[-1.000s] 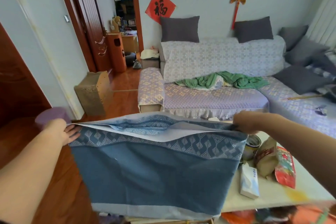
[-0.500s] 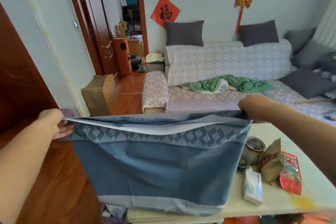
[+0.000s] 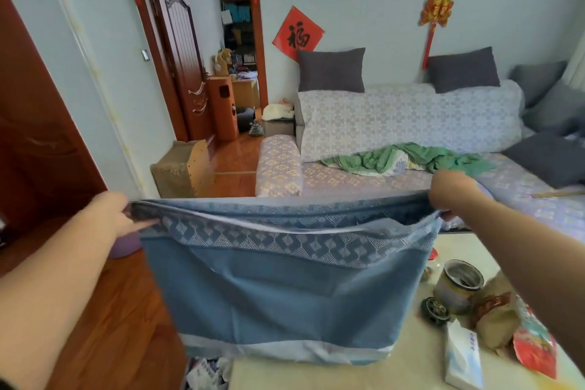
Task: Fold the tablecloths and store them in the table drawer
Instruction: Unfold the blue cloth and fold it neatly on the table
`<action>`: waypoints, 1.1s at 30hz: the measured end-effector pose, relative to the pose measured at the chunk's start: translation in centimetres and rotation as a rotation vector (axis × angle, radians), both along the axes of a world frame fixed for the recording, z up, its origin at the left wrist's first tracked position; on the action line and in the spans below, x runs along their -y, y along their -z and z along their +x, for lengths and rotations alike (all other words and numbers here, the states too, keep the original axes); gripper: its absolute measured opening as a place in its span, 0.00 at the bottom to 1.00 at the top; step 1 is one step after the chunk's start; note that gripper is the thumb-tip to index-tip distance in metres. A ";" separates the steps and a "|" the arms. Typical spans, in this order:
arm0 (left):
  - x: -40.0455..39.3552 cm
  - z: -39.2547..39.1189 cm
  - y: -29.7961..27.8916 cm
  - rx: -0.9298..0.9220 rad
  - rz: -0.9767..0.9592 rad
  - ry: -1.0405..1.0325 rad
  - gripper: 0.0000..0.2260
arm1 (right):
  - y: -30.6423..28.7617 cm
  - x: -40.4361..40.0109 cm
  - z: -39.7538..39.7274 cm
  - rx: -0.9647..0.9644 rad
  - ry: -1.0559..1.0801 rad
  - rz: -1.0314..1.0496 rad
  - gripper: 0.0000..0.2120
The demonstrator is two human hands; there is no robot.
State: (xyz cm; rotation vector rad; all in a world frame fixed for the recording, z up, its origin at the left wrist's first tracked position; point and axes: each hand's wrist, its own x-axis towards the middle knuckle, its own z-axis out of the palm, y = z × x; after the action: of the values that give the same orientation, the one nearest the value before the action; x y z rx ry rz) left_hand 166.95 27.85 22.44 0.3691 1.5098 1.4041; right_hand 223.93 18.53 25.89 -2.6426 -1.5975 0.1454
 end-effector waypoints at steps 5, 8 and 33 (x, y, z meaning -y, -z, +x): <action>-4.0 3.6 -2.7 0.203 0.189 0.006 0.15 | 0.2 -7.4 -0.3 -0.040 0.046 0.299 0.11; -5.4 3.2 -5.3 0.217 0.454 -0.020 0.13 | -3.4 -11.3 1.1 -0.199 0.090 0.520 0.12; 24.3 15.7 40.1 -0.065 -0.578 0.423 0.06 | 42.0 18.8 -7.9 -0.610 -0.192 -0.498 0.23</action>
State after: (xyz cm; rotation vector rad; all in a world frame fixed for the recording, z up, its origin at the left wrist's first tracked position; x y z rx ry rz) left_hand 182.64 3.51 -17.67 0.3438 1.6912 0.5967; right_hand 216.00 -0.25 -16.08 -2.3441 -1.7215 1.3630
